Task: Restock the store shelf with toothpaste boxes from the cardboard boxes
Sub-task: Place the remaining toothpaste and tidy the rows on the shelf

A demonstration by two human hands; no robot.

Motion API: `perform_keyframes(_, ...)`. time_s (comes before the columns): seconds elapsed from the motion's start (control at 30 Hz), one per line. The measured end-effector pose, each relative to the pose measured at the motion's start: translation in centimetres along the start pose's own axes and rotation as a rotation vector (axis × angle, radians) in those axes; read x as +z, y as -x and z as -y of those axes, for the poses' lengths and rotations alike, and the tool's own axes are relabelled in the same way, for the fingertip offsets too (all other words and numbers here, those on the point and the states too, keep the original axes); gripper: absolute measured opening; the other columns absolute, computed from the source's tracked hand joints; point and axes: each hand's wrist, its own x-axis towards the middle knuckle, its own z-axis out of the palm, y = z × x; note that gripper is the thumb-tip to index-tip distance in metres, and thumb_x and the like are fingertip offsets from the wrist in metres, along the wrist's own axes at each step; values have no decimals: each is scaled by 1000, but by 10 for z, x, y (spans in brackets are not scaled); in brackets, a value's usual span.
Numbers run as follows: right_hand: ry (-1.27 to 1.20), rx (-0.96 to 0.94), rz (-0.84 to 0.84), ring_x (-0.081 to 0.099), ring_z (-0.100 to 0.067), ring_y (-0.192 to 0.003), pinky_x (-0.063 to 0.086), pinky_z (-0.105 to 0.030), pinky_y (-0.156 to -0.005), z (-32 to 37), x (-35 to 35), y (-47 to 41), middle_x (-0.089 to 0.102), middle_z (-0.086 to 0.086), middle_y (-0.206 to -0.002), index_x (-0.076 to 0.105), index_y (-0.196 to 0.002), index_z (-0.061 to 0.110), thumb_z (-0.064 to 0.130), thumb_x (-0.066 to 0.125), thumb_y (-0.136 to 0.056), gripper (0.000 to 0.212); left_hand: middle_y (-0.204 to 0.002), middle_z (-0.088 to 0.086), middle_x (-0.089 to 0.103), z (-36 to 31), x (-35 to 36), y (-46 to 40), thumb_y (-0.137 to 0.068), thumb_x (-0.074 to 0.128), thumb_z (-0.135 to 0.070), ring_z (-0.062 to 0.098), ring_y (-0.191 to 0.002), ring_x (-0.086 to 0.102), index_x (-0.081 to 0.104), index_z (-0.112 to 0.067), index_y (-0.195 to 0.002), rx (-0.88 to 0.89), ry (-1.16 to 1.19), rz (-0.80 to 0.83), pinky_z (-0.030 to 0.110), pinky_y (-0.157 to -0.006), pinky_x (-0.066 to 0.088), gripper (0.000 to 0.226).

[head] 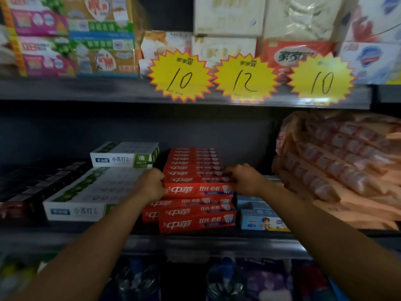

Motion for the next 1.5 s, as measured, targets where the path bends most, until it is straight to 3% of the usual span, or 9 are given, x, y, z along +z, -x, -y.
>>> perform_keyframes(0.13, 76, 96, 15, 61, -21, -103, 51, -34, -88, -1, 4, 6, 64, -6, -114, 60, -112, 14, 27, 70, -83, 34, -84, 4, 69, 5, -8, -7, -82, 66, -4, 17, -83, 67, 69, -12, -83, 23, 5, 50, 36, -82, 55, 8)
perform_keyframes(0.3, 164, 82, -24, 57, -21, -111, 46, -32, -90, 11, -7, 10, 62, -3, -121, 59, -119, 17, 32, 65, -87, 36, -82, 5, 61, 20, -16, -17, -87, 55, -1, 16, -76, 59, 58, -12, -73, 2, -18, 51, 29, -67, 48, 18)
perform_keyframes(0.4, 139, 4, 15, 60, -15, -105, 44, -24, -84, 28, -16, 2, 66, 5, -114, 64, -112, 21, 31, 64, -89, 25, -89, 6, 62, 29, -15, -26, -87, 54, -2, 18, -83, 61, 60, -11, -80, -1, -25, 90, 32, -77, 53, 13)
perform_keyframes(0.53, 95, -84, 95, 60, -10, -108, 48, -33, -96, 52, -15, -20, 65, 10, -120, 65, -118, 31, 29, 67, -87, 31, -93, 5, 62, 40, -11, -35, -88, 55, -6, 17, -85, 60, 59, -13, -85, 4, -17, 123, 30, -76, 50, 8)
perform_keyframes(0.67, 118, -116, 133, 55, -12, -117, 45, -33, -101, 71, -9, -35, 59, 7, -129, 61, -125, 27, 24, 63, -90, 36, -101, 6, 62, 48, -7, -40, -89, 55, -9, 19, -91, 60, 60, -11, -102, -12, 20, 161, 35, -86, 52, 14)
perform_keyframes(0.83, 138, -131, 170, 55, -14, -115, 45, -36, -101, 79, 3, -44, 59, 6, -129, 61, -123, 28, 24, 63, -89, 35, -83, 2, 56, 46, -1, -40, -92, 50, -6, 17, -84, 56, 56, -10, -90, 28, 27, 195, 29, -76, 46, 8)
perform_keyframes(1.07, 161, -141, 182, 56, -14, -113, 46, -36, -100, 80, 3, -45, 61, 6, -126, 62, -123, 25, 22, 62, -89, 34, -91, 5, 64, 52, 4, -40, -90, 55, -9, 17, -84, 62, 63, -10, -94, 47, 49, 170, 31, -78, 51, 9)
perform_keyframes(1.3, 151, -123, 176, 58, -14, -110, 48, -38, -97, 78, 3, -50, 61, 6, -124, 61, -122, 29, 27, 64, -87, 35, -83, 2, 58, 47, 4, -37, -92, 55, -10, 15, -79, 56, 54, -15, -81, 30, 20, 158, 29, -74, 45, 12)
perform_keyframes(1.5, 182, -112, 174, 57, -17, -111, 48, -40, -97, 80, 8, -56, 61, 1, -124, 63, -121, 24, 23, 62, -89, 33, -85, 3, 61, 48, -1, -34, -92, 53, -8, 13, -75, 57, 58, -11, -86, 23, 74, 220, 28, -72, 46, 8)
